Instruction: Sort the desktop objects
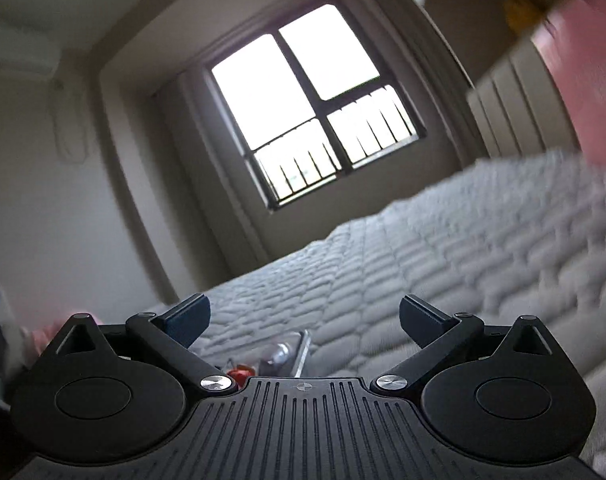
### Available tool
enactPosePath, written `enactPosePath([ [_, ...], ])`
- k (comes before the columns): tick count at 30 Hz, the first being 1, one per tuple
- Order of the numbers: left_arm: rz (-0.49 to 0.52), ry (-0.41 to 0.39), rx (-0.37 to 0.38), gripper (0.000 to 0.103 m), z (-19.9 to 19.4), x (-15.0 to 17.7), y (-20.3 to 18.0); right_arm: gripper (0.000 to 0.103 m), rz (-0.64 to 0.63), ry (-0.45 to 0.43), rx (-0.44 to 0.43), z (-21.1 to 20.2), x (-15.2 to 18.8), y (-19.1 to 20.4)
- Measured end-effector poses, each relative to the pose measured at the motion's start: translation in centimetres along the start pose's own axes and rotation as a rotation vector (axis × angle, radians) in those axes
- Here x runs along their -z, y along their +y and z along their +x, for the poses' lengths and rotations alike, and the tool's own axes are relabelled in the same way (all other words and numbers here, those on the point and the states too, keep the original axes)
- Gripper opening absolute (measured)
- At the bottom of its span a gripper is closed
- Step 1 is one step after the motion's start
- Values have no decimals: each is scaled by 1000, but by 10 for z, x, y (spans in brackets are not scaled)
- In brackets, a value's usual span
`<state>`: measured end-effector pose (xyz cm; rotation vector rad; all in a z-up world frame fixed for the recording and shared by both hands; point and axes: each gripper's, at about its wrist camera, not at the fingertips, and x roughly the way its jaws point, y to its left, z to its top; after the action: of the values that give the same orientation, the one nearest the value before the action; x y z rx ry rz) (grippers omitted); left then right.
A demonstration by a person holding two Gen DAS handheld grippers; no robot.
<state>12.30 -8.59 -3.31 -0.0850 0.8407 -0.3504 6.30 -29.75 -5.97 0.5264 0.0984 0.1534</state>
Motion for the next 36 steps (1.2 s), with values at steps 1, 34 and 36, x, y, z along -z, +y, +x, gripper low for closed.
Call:
enactPosePath([
  [1, 0, -14, -30, 46, 1, -1, -1, 103, 37, -3, 7, -1, 0, -7],
  [34, -40, -74, -170, 3, -26, -14, 28, 103, 360, 124, 31, 5, 9, -55],
  [36, -67, -82, -123, 3, -33, -21, 31, 103, 363, 124, 31, 5, 9, -56],
])
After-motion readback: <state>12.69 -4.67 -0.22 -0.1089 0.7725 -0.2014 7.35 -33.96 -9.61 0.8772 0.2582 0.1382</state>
